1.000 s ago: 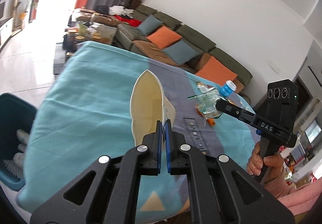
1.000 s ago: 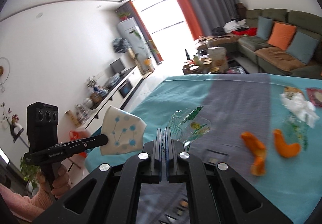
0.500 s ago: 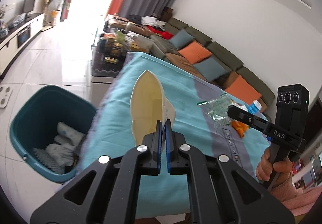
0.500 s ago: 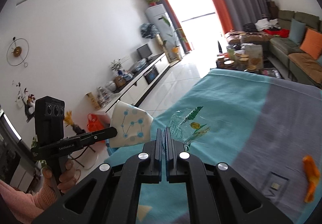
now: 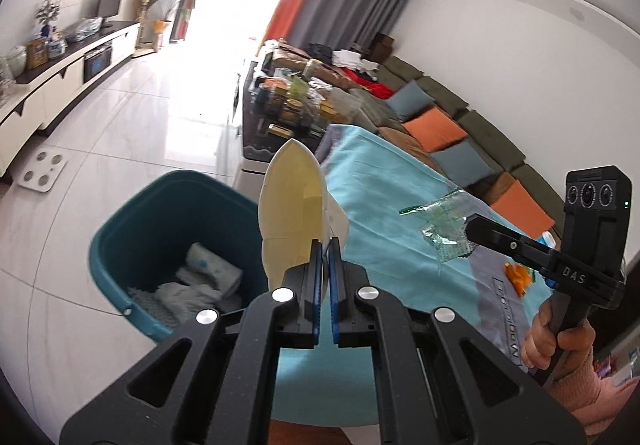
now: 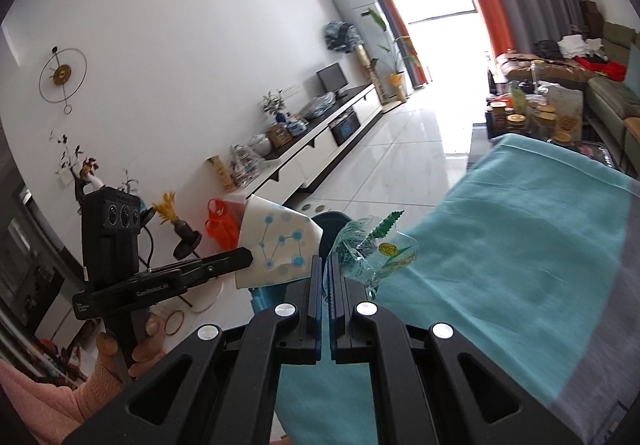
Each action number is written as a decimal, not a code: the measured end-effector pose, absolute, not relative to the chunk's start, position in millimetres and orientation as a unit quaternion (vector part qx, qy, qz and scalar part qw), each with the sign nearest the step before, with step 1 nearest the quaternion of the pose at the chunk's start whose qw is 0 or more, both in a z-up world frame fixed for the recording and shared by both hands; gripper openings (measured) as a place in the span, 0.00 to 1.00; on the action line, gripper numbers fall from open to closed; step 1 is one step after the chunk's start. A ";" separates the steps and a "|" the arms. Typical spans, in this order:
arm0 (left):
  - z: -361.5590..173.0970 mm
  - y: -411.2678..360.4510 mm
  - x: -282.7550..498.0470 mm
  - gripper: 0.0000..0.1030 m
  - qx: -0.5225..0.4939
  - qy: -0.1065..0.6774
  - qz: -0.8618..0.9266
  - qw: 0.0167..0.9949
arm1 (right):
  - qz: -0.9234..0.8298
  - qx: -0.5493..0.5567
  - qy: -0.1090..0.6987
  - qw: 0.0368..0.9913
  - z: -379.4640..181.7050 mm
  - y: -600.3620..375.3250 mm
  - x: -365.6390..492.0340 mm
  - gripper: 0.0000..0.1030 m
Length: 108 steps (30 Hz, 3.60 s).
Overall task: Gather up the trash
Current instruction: 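Carry the plate and plastic wrapper with both tools over the teal bin, then open both tools to drop the plate and wrapper into the teal bin, then move both open tools back over the trash on the blanket, then grasp the orange peel with the left tool while the right tool grasps a white tissue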
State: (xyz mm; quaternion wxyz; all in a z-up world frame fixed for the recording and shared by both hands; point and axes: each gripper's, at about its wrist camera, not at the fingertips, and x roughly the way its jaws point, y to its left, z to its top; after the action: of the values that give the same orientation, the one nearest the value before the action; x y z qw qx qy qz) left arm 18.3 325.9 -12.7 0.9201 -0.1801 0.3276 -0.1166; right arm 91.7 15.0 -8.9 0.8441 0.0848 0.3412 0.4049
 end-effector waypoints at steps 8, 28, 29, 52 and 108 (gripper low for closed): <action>-22.3 354.1 22.1 0.04 -0.194 0.337 -0.084 0.918 | 0.434 0.076 0.353 0.826 -11.6 51.4 101.6 0.02; -62.3 380.9 32.9 0.04 -0.215 0.362 -0.035 0.906 | 0.453 0.044 0.404 0.793 -41.2 128.0 122.3 0.02; -64.8 381.2 34.2 0.04 -0.216 0.365 -0.033 0.905 | 0.452 0.043 0.409 0.792 -43.3 130.6 123.6 0.02; -94.0 373.8 58.3 0.11 -0.211 0.384 -0.007 0.899 | 0.418 0.048 0.458 0.783 -65.9 141.0 142.4 0.19; -39.2 -61.2 77.3 0.92 0.009 0.363 -0.344 0.866 | -0.011 0.112 0.323 0.940 -34.2 -333.6 47.5 0.58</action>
State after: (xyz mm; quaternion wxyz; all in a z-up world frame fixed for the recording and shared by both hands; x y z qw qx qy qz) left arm 77.3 -61.2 -39.2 0.8660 0.0090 0.3629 -0.3438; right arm 47.5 -333.6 -34.2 0.9395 0.1122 0.3233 -0.0111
